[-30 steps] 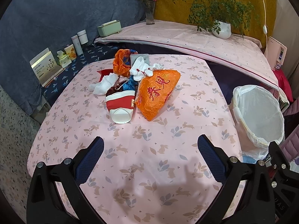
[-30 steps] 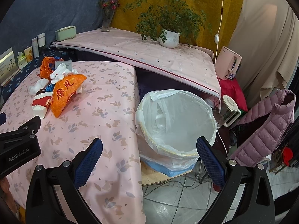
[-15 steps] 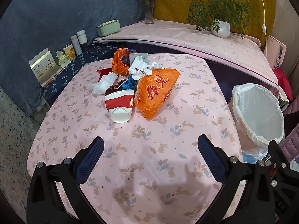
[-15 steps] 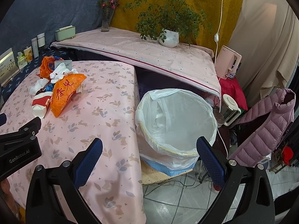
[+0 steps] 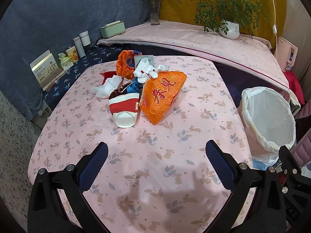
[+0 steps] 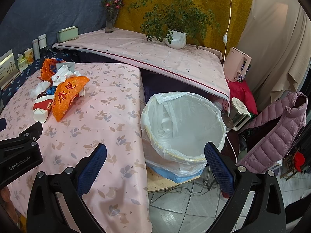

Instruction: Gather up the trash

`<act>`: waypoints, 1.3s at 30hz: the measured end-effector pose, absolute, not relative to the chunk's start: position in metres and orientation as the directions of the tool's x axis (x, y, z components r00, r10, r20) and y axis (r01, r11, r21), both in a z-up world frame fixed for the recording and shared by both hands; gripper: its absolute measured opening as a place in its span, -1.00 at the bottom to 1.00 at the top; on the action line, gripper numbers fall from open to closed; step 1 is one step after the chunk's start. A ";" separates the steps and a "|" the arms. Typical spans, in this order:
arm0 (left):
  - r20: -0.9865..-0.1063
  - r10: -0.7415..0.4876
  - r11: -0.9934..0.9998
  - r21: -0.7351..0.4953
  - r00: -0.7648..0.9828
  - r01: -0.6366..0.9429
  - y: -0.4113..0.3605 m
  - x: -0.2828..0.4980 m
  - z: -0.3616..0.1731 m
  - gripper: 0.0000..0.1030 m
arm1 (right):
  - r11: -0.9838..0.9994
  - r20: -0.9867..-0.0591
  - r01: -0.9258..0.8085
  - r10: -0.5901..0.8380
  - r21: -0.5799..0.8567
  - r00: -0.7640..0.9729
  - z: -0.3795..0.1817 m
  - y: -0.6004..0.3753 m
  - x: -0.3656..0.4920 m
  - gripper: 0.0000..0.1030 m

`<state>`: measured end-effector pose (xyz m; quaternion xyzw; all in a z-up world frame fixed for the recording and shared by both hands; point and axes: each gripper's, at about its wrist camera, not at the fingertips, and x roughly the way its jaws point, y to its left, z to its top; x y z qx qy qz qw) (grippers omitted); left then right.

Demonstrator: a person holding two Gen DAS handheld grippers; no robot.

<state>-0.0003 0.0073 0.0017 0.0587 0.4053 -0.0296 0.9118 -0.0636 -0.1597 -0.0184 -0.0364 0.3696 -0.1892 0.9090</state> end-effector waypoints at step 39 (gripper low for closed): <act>-0.783 -0.016 0.998 0.025 0.622 0.057 0.053 0.051 -0.031 0.86 | 0.920 -0.643 0.351 -0.376 -0.174 0.667 -0.028 -0.156 -0.025 0.86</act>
